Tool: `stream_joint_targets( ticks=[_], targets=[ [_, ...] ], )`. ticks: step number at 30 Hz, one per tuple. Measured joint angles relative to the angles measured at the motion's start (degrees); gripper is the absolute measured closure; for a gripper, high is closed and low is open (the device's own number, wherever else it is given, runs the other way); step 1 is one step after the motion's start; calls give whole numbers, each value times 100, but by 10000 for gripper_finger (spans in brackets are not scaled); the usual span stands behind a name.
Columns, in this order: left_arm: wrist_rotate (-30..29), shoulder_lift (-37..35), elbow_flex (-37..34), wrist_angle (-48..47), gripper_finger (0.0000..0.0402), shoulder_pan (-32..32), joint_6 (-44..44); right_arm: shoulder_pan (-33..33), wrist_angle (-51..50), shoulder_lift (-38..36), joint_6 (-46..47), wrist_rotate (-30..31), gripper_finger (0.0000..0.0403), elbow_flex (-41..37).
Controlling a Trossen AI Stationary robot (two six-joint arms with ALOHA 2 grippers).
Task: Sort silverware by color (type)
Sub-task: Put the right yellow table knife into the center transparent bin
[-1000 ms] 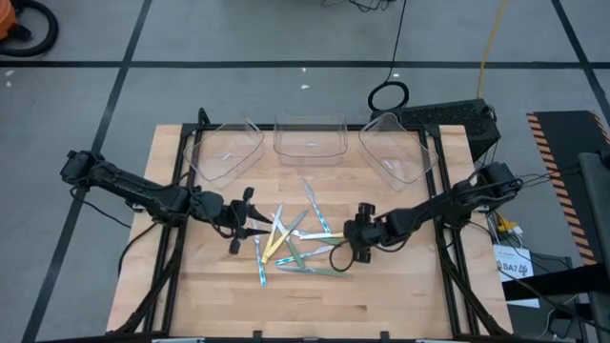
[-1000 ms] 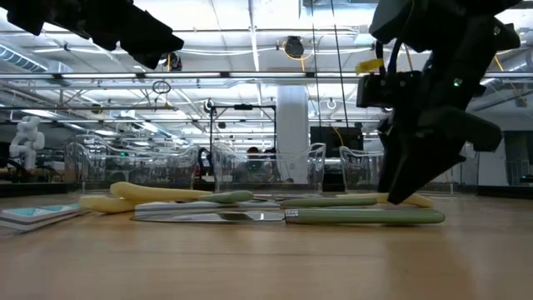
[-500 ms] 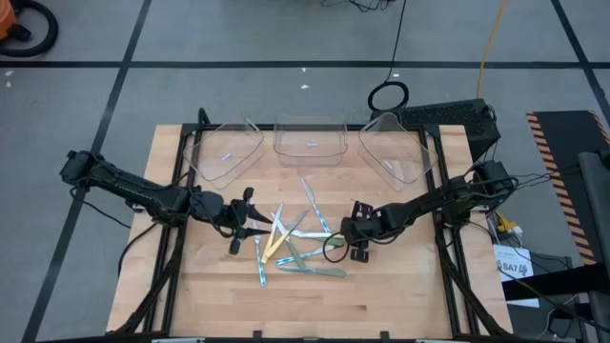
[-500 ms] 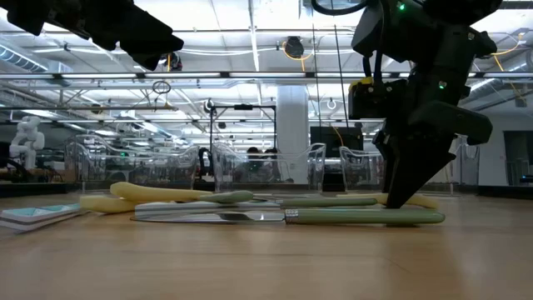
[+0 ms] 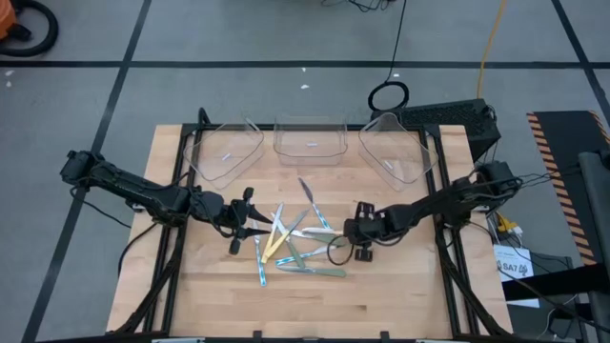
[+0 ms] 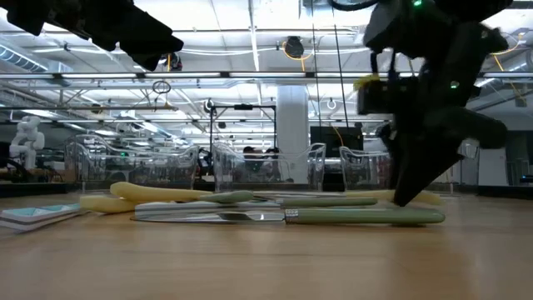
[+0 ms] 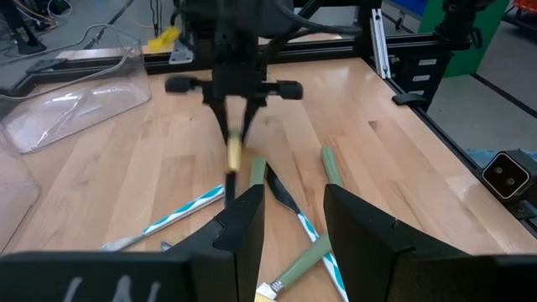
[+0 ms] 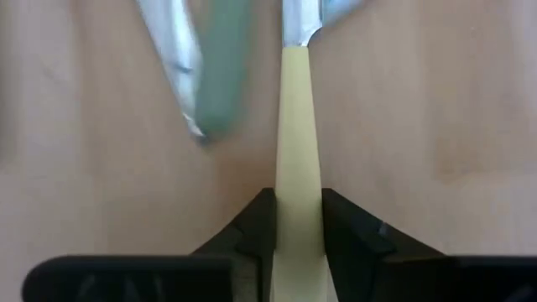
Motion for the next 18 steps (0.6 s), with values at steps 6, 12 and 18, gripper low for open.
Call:
stream_joint_targets(
  ticks=[6, 12, 18],
  targets=[
    [0, -2, 0, -2, 268, 0, 0, 337, 41, -618, -4, 477, 331, 17],
    [-2, -2, 0, 1, 268, 0, -40, 659, 101, -1109, 17, 1027, 329, 21],
    [-2, -2, 0, 9, 268, 0, -52, 925, 242, -1539, 56, 1705, 328, 25]
  ],
)
